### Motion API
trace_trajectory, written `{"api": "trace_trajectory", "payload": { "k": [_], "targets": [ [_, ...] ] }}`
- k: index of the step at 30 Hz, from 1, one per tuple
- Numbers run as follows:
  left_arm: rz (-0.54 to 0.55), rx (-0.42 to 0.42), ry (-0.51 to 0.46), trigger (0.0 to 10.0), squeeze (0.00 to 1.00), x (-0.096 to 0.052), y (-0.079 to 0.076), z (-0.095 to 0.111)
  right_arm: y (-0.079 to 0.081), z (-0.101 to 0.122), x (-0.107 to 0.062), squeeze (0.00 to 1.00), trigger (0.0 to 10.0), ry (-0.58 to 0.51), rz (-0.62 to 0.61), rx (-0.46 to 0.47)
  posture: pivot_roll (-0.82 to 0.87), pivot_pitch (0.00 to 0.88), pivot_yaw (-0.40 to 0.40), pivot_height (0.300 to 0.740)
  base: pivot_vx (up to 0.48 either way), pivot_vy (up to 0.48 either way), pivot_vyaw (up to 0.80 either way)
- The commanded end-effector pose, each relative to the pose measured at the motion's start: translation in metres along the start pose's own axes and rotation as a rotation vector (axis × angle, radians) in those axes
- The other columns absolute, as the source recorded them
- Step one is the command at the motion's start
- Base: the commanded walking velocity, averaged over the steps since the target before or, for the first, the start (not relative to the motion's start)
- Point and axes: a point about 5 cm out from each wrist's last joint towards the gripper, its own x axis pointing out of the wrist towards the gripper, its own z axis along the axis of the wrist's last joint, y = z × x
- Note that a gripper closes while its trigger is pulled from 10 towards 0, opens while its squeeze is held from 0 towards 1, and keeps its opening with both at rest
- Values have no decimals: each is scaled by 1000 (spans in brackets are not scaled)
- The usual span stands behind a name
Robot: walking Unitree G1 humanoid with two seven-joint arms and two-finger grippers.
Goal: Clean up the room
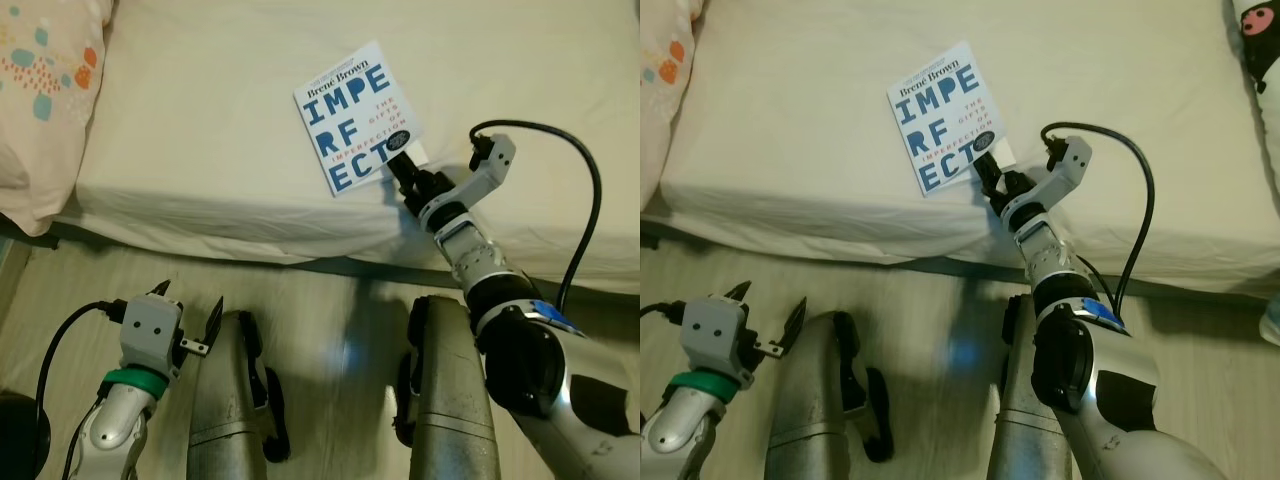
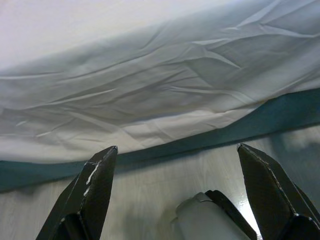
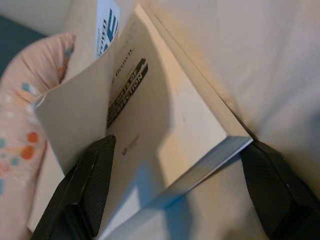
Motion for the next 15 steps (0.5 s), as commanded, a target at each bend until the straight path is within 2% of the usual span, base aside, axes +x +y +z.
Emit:
{"api": "trace_trajectory", "payload": {
  "k": [1,3,5,7,8,9,15],
  "targets": [
    [-14,13,56,10000,0,-9,0,-9,-10,-33,-9,0,10000,115,-54,99,174,509,185,540,0,0,0],
    [-20,23,63,10000,0,-15,1,-6,4,-36,-3,0,10000,125,17,175,186,524,192,540,0,0,0],
    [-20,23,63,10000,0,-15,1,-6,4,-36,-3,0,10000,125,17,175,186,524,192,540,0,0,0],
    [-22,32,73,10000,0,-18,3,-3,14,-39,2,0,10000,137,43,195,201,535,196,540,0,0,0],
    [-22,32,73,10000,0,-18,3,-3,14,-39,2,0,10000,137,43,195,201,535,196,540,0,0,0],
    [-23,36,77,10000,0,-20,3,-2,16,-39,3,0,0,137,45,196,203,539,198,540,0,0,0],
    [-27,42,94,10000,0,-22,3,-1,15,-42,3,0,0,165,15,147,198,543,197,540,0,0,0]
  ]
}}
